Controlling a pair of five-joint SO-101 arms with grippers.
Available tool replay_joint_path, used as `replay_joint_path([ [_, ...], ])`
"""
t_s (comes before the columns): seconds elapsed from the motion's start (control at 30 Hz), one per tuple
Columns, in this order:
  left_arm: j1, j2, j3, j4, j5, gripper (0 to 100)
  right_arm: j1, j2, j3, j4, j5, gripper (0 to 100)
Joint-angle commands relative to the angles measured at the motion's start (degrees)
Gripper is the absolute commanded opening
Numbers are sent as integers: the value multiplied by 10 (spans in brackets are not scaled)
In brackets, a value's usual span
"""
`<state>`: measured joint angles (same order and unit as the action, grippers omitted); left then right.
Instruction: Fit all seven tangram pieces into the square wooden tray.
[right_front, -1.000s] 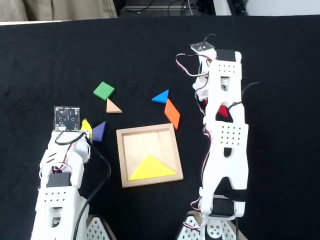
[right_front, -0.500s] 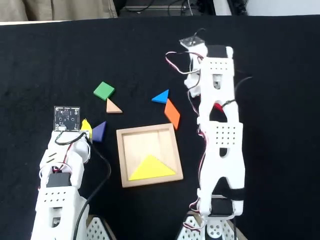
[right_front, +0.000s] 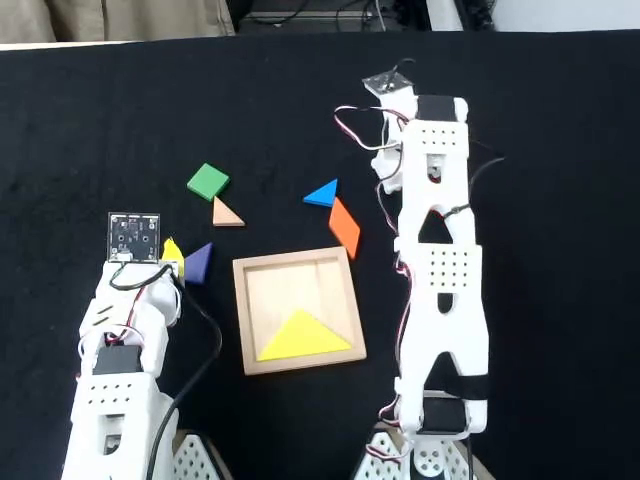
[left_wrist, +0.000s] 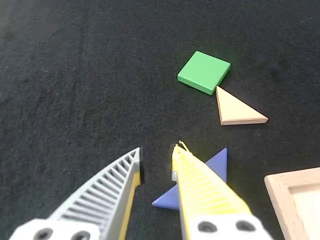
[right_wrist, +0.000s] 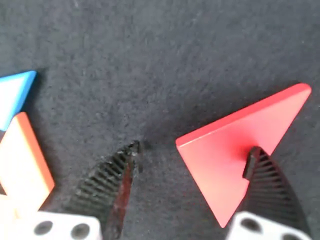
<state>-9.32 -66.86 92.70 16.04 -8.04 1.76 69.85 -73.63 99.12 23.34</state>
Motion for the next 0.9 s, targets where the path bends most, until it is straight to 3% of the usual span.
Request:
replay_joint_path([
  [0.0,7,-6,-4,-13,-4,116,17,4,-8,18,3,321],
  [0.7,7,-6,-4,-13,-4,116,59,6,-7,18,3,321],
  [0.87,7,-6,-4,-13,-4,116,59,6,-12,18,10,249],
])
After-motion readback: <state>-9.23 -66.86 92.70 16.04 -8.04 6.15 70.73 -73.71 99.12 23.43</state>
